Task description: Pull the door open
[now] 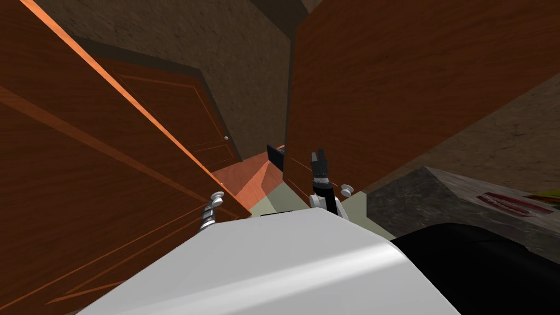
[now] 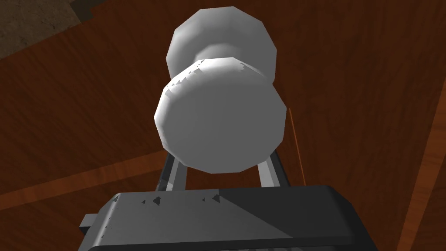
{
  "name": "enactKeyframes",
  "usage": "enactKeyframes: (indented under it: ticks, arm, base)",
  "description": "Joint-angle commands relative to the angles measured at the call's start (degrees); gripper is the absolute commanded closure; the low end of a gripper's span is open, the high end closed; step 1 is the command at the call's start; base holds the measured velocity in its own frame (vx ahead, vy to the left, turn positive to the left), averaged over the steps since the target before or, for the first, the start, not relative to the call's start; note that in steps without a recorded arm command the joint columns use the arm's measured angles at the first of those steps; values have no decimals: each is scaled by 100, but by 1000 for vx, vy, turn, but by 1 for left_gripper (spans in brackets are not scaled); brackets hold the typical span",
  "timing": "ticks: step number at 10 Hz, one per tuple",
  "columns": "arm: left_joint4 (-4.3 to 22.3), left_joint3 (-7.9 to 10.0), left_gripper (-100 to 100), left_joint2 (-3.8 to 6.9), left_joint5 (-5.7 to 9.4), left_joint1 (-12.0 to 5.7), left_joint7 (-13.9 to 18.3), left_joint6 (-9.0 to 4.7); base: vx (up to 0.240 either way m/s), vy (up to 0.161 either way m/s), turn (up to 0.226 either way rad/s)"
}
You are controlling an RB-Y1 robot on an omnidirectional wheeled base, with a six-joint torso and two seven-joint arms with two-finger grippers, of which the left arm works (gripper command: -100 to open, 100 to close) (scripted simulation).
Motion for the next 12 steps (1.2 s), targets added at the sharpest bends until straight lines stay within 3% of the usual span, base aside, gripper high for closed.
enactKeyframes:
  ticks: [1, 8, 10, 12]
  arm:
    - [-24, -109, 100, -42, 10, -45, 226, -13]
    - [-72, -391, 100, 46, 240, -21, 1168, -37]
    - [-72, -391, 100, 46, 240, -21, 1185, -37]
    - [-96, -533, 100, 91, 355, -9, 1564, -49]
  base:
    - [-21, 3, 13]
    - [-16, 2, 9]
    - [-9, 1, 2]
    - [-21, -1, 19]
